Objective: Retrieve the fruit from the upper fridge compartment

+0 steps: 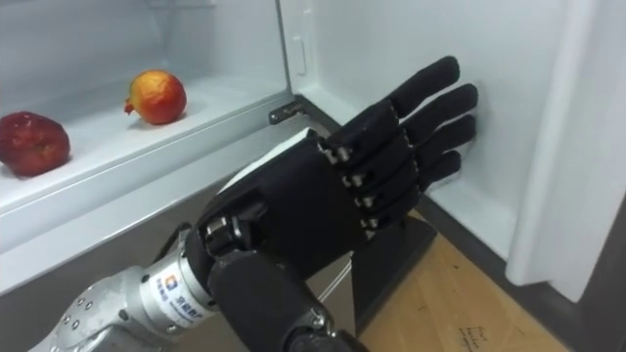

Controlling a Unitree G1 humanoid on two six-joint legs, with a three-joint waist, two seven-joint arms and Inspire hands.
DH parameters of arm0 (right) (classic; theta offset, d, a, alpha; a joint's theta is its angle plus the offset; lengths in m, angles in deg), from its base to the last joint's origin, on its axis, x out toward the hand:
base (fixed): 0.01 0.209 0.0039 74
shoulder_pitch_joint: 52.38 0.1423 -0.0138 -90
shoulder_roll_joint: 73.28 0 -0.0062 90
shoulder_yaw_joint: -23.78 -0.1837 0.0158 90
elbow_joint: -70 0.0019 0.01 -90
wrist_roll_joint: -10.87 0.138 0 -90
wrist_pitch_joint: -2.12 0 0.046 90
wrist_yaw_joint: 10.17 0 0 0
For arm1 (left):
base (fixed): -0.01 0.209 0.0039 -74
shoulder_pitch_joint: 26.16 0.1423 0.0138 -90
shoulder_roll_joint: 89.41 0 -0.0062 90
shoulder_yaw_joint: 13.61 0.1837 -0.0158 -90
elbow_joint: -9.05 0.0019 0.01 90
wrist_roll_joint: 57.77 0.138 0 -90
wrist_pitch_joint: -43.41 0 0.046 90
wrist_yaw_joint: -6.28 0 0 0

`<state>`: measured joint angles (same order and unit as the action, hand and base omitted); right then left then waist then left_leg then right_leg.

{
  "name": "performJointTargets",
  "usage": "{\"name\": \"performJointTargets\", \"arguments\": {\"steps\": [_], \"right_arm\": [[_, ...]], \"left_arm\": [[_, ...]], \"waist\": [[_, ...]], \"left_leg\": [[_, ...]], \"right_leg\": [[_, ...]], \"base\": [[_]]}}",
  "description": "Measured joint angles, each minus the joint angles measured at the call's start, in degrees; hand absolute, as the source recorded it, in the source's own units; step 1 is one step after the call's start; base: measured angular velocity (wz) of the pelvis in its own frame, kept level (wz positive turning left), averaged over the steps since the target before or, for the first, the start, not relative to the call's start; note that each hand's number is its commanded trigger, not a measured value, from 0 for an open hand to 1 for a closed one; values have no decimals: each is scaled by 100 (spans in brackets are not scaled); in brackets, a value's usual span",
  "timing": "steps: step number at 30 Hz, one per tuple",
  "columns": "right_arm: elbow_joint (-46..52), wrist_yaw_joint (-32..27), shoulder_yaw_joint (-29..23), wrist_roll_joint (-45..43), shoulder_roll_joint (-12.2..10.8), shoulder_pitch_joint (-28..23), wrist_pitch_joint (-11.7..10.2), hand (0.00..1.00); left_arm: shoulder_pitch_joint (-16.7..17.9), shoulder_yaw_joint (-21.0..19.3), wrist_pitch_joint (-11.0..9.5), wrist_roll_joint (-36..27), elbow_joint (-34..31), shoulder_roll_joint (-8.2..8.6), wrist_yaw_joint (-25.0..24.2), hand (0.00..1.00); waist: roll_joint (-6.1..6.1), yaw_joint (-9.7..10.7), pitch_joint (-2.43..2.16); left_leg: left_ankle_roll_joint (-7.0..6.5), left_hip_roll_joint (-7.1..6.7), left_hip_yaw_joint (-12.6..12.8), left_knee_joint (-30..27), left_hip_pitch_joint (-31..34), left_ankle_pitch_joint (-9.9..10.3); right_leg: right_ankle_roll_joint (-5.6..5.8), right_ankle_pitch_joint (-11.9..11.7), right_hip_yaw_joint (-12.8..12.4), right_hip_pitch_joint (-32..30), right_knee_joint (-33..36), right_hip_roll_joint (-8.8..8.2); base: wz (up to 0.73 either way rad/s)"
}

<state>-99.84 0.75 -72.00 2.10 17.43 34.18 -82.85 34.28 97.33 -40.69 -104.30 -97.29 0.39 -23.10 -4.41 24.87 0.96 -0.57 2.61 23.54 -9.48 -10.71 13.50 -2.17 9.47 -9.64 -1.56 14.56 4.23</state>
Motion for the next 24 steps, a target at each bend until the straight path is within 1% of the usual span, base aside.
{"name": "performJointTargets", "arguments": {"steps": [5, 9, 11, 13, 15, 16, 17, 18, 19, 20, 21, 23, 24], "right_arm": [[4, 1, 5, 60, 8, -41, -1, 0], [3, -13, 2, 59, 52, -76, 1, 0], [12, -10, -7, -17, 55, -126, 4, 0], [9, 24, -13, -43, 54, -200, 2, 0], [1, 51, -52, -90, 54, -261, 6, 0], [-7, 53, -52, -89, 52, -303, 5, 0], [-1, 53, -71, -71, 55, -348, 2, 0], [55, 43, -132, -58, 60, -357, -4, 0], [67, 36, -162, -59, 61, -370, -1, 0], [69, 4, -244, -89, 59, -400, -13, 0], [69, -13, -251, -104, 58, -413, -23, 0], [59, -82, -247, -116, 59, -481, -58, 0], [41, -114, -247, -183, 56, -496, -70, 0]], "left_arm": [[-10, 0, 0, -11, 26, 13, 4, 0], [-114, -2, 0, -4, 25, 28, 52, 0], [-193, -44, 0, -21, -25, 5, 58, 0], [-210, -64, 0, -34, -125, -11, 89, 0], [-226, -100, 0, -31, -372, -78, 180, 0], [-225, -124, 0, -29, -440, -108, 185, 0], [-224, -206, 0, -29, -562, -171, 192, 0], [-224, -331, 0, -22, -712, -257, 252, 0], [-224, -408, -2, -17, -775, -306, 287, 0], [-224, -576, -8, 2, -877, -384, 389, 0], [-224, -656, -9, 5, -925, -416, 455, 0], [-219, -1003, -27, 5, -1155, -518, 781, 0], [-213, -1189, -83, 261, -1277, -533, 923, 0]], "waist": [[0, -9, 0], [-5, -19, -4], [-9, -15, -7], [-28, -7, -23], [-54, -34, -41], [-57, -47, -43], [-62, -113, -47], [-76, -221, -56], [-86, -246, -62], [-100, -315, -71], [-101, -344, -72], [-105, -549, -74], [-96, -717, -68]], "left_leg": [[0, 2, -7, 0, -4, 0], [0, 4, -15, -1, 1, 0], [0, 14, -9, 0, 9, 0], [0, 33, -14, 0, 3, 0], [1, 51, -19, 2, 2, 0], [1, 58, -19, 2, -5, 0], [2, 70, -20, 2, -31, 0], [2, 76, -37, 7, -28, 0], [2, 80, -51, 7, -32, 0], [2, 89, -75, 7, -42, 0], [2, 92, -88, 6, -49, 0], [3, 104, -95, 6, -101, -1], [3, 109, -123, 7, -99, -1]], "right_leg": [[-5, -5, -30, 1, -1, 11], [-5, -5, -52, 1, -25, 19], [-14, -12, -35, 15, -53, 19], [-32, -32, 41, 50, -102, 18], [-37, -33, 53, 66, -100, 28], [-42, -35, 50, 73, -101, 36], [-54, -42, 45, 87, -101, 52], [-70, -49, 42, 99, -111, 63], [-79, -55, 42, 114, -135, 66], [-93, -64, 79, 166, -196, 65], [-95, -64, 102, 182, -196, 64], [-98, -64, 198, 230, -195, 53], [-100, -64, 234, 269, -199, 50]], "base": [[-1], [0], [0], [4], [8], [-5], [-15], [-15], [-5], [8], [20], [23], [18]]}}
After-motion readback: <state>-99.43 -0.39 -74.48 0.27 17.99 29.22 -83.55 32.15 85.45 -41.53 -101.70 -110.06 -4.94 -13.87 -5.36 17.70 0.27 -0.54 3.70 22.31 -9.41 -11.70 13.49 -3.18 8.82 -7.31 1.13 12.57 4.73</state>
